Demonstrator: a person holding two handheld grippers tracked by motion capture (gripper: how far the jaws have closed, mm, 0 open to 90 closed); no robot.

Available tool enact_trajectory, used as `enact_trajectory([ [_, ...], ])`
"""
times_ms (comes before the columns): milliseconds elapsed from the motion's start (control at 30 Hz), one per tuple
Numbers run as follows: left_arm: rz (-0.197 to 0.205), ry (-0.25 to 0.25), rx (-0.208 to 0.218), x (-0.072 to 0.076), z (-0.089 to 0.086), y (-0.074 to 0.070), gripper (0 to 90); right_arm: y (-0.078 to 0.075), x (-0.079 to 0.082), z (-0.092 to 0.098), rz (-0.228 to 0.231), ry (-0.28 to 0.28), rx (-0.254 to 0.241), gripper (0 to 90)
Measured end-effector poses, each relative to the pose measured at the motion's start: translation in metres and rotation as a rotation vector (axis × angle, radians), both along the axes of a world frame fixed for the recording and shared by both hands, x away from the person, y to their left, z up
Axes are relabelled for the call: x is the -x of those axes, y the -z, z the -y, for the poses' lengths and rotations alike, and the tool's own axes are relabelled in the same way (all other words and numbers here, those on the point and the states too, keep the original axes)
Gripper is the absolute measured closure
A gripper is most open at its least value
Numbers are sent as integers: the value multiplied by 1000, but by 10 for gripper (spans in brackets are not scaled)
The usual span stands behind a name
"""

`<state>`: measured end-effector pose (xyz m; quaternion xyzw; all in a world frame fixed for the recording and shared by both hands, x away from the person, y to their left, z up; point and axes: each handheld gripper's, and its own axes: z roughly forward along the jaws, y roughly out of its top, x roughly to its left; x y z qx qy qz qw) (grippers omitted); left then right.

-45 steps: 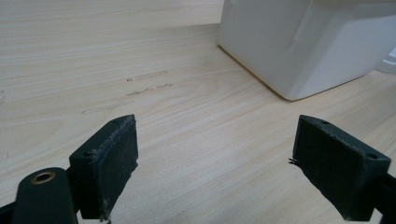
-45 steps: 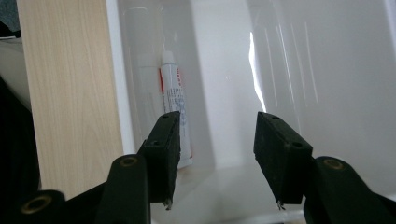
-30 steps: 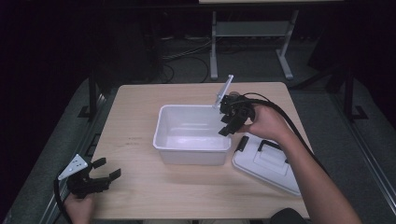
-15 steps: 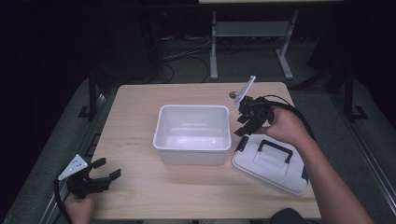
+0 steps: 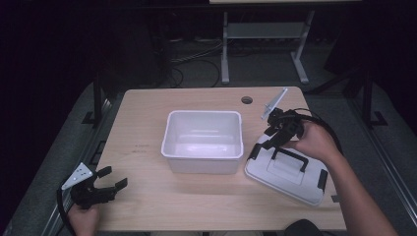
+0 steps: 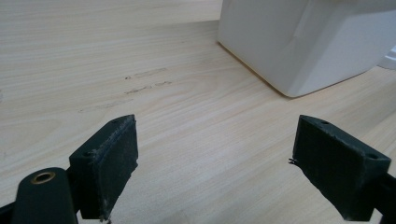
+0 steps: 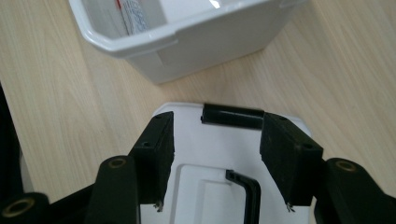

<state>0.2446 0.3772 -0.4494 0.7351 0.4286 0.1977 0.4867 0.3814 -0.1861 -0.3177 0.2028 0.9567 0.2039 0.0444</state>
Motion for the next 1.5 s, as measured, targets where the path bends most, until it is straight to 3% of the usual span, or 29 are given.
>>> enact_trajectory([
  [633,-5,3,-5,-1,1,0,134,34,3,46,-57,94,-15,449],
  [1300,-8,6,-12,-1,1,1,134,66,3,75,-109,166,-17,477],
  [1500,-9,1,-9,-1,1,1,134,72,5,80,-103,176,-22,522],
])
